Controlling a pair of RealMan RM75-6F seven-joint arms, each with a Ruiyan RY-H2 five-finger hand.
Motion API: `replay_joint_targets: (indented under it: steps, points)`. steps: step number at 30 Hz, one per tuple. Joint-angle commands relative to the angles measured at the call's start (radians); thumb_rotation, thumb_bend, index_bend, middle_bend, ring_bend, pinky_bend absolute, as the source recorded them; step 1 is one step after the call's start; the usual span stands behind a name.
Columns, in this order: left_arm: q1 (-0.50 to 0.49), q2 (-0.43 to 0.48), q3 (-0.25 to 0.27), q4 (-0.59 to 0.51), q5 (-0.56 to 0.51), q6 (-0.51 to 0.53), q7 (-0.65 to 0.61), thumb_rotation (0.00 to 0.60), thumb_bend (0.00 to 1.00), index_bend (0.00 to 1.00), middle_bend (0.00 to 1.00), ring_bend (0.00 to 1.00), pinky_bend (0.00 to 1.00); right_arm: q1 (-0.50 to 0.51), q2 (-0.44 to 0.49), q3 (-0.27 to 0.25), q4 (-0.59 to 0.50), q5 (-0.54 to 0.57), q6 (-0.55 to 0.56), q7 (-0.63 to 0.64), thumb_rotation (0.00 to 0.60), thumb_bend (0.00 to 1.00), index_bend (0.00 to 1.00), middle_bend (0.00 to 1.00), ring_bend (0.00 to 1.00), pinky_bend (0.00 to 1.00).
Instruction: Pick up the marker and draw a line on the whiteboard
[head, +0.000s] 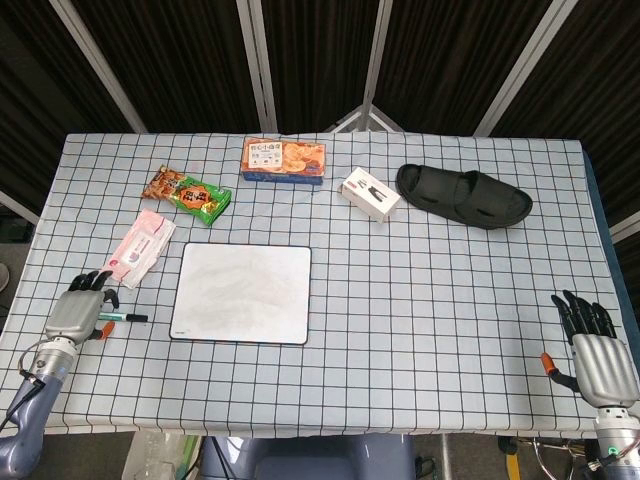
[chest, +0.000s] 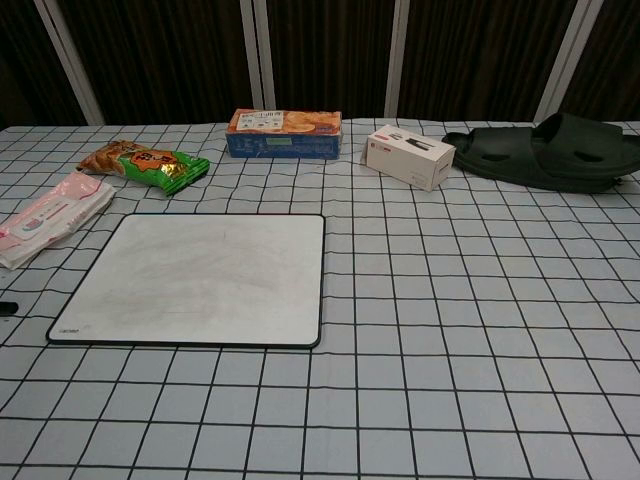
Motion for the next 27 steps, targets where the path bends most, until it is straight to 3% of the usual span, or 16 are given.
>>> replay_joint_targets:
  steps: [1,27]
  points:
    - [-0.002,-0.001,0.002,0.002,0.000,-0.001,0.001,0.600,0.48,0.41,0.04,0.00,0.00,0.000,0.000,0.000,0.001,-0.001,0.000,0.001,0.600,0.34,0.00,0.00,0.00,0.00]
    - [-0.022,-0.052,0.019,0.044,0.000,-0.002,0.017,0.600,0.49,0.44,0.05,0.00,0.00,-0.002,0.000,0.005,0.003,-0.001,0.007,0.014,0.600,0.34,0.00,0.00,0.00,0.00]
